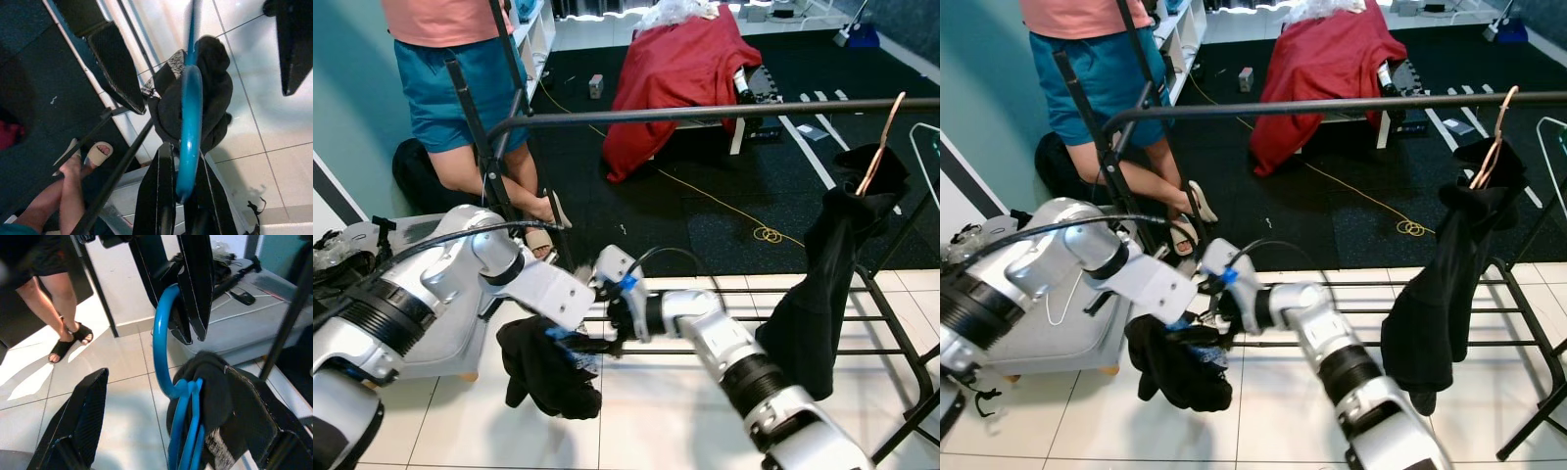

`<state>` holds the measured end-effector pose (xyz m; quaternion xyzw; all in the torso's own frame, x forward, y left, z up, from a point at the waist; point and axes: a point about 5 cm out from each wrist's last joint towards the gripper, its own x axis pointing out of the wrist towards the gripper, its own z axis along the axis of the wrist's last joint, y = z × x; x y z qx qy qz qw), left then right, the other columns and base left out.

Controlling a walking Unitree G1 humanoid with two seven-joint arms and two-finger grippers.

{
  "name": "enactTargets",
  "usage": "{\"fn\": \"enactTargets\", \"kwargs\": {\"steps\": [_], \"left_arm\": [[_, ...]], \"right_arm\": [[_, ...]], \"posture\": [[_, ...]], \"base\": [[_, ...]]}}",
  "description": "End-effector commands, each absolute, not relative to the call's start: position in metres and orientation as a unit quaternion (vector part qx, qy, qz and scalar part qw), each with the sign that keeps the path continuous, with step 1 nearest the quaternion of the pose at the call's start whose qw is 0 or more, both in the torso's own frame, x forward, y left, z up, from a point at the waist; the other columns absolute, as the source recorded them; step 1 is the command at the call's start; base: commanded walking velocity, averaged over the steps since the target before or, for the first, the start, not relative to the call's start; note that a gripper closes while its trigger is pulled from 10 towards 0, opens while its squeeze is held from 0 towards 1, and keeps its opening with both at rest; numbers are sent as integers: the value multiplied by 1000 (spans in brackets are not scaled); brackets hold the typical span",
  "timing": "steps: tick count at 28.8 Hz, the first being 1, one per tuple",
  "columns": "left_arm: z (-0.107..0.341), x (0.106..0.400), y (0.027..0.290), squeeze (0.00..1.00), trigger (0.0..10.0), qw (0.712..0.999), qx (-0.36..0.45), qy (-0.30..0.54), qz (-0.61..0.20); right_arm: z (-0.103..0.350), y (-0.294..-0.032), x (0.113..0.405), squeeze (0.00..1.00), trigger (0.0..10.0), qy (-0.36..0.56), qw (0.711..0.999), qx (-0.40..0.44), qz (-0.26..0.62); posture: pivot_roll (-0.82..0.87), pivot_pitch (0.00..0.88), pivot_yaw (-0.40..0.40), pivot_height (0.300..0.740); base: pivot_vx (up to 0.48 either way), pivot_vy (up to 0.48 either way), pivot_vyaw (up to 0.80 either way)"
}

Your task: Hang hanger

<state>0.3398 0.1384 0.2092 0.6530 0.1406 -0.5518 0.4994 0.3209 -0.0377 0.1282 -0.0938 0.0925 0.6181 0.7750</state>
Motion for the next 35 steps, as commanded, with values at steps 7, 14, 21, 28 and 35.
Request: {"fn": "enactTargets", "kwargs": {"steps": [7,14,21,28,35], "left_arm": [[210,351,146,0,0,542,652,145,-510],[210,348,152,0,0,541,646,156,-515],[214,345,147,0,0,541,640,151,-524],[214,345,148,0,0,538,643,154,-524],[212,344,147,0,0,531,645,153,-528]], "right_arm": [[131,-33,306,0,10000,60,774,-104,622],[125,-52,307,0,10000,61,796,-114,592],[124,-53,308,0,0,61,802,-123,581],[124,-54,307,0,0,58,803,-134,578],[124,-57,306,0,0,64,799,-134,582]], "posture": [[-13,106,105,740],[-14,100,106,740],[-11,96,104,740],[-14,100,101,740],[-20,102,98,740]], "base": [[0,0,0],[0,0,0],[0,0,0],[0,0,0],[0,0,0]]}}
